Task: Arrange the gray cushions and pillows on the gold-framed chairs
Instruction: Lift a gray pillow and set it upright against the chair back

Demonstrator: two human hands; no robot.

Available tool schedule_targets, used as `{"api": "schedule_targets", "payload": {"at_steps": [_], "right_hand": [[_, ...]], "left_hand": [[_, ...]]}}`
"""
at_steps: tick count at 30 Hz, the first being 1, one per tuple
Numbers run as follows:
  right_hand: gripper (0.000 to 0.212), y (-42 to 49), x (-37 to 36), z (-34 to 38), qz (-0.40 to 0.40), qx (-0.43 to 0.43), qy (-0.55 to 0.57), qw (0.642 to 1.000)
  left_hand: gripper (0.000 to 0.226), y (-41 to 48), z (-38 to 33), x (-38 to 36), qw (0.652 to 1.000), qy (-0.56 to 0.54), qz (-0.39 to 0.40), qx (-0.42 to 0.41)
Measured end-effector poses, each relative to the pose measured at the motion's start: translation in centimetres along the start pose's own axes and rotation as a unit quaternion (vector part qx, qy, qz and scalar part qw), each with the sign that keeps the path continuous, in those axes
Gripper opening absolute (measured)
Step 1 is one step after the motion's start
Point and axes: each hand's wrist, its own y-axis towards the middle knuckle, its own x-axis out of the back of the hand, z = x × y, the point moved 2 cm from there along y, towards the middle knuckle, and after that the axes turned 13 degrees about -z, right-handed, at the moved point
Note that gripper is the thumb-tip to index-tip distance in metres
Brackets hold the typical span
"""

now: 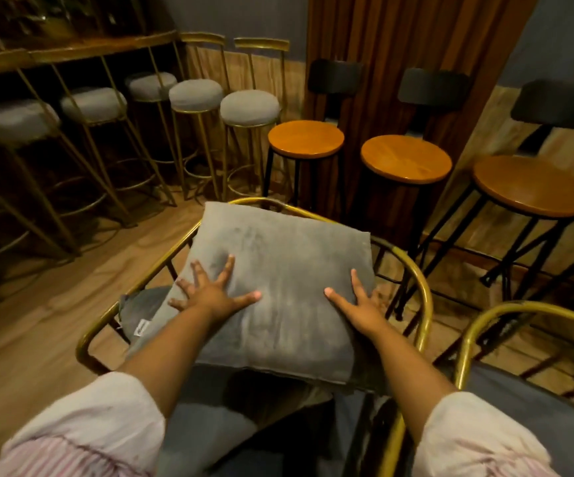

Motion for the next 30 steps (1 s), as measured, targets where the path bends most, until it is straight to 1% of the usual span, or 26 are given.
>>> {"api": "schedule_targets", "payload": {"at_steps": [2,5,9,12,15,18,21,25,27,30], "right_hand": [[0.095,0.2,-1.3,-0.5,-0.006,0.012,-0.057,0.998],[0.092,0.4,-1.7,-0.3,-0.027,0.026,-0.079,0.996],[0.093,0.7,-1.9,-0.6,-0.025,0.029,-0.08,0.996],[0.096,0.6,-1.3,-0.8,-0.007,0.026,-0.069,0.997],[0.096,0.2,-0.2,-0.7,-0.007,0.032,-0.055,0.998],[0.086,-0.9,0.8,-1.0,-0.018,0.061,-0.07,0.995],[0.083,-2.4,1.3,-1.2,-0.026,0.091,-0.072,0.993],[0.077,-5.5,2.8,-1.3,-0.053,0.115,-0.05,0.991],[0.077,-7.5,4.2,-1.6,-0.077,0.128,-0.051,0.987],[0.075,-11.1,7.1,-2.9,-0.12,0.135,-0.061,0.982]], "left_hand": [[0.103,0.7,0.3,-1.0,1.0,0.019,-0.007,-0.005],[0.103,1.4,1.0,-1.2,0.999,0.031,-0.007,-0.008],[0.103,1.3,0.7,-1.3,0.998,0.055,-0.003,-0.011],[0.105,0.7,0.3,-0.4,0.998,0.07,0.005,-0.008],[0.105,-0.4,-0.6,0.8,0.996,0.081,-0.014,-0.019],[0.102,-1.8,-1.6,1.2,0.992,0.109,-0.037,-0.044],[0.096,-3.1,-2.0,1.6,0.989,0.129,-0.038,-0.068],[0.093,-5.3,-2.4,2.3,0.985,0.127,-0.035,-0.109],[0.089,-7.1,-3.3,2.6,0.981,0.129,-0.04,-0.138],[0.08,-10.9,-5.7,2.6,0.971,0.121,-0.041,-0.203]]}}
